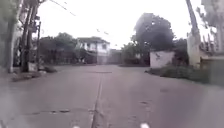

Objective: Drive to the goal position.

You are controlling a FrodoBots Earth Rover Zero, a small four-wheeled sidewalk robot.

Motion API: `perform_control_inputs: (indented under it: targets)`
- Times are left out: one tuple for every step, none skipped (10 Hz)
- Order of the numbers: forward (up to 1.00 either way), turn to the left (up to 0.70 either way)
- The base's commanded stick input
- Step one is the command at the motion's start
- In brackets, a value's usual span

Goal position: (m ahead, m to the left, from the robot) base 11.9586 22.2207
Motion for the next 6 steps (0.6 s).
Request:
perform_control_inputs:
  targets:
    - [1.00,0.01]
    - [1.00,0.01]
    - [1.00,0.01]
    - [1.00,0.01]
    - [1.00,0.01]
    - [1.00,0.01]
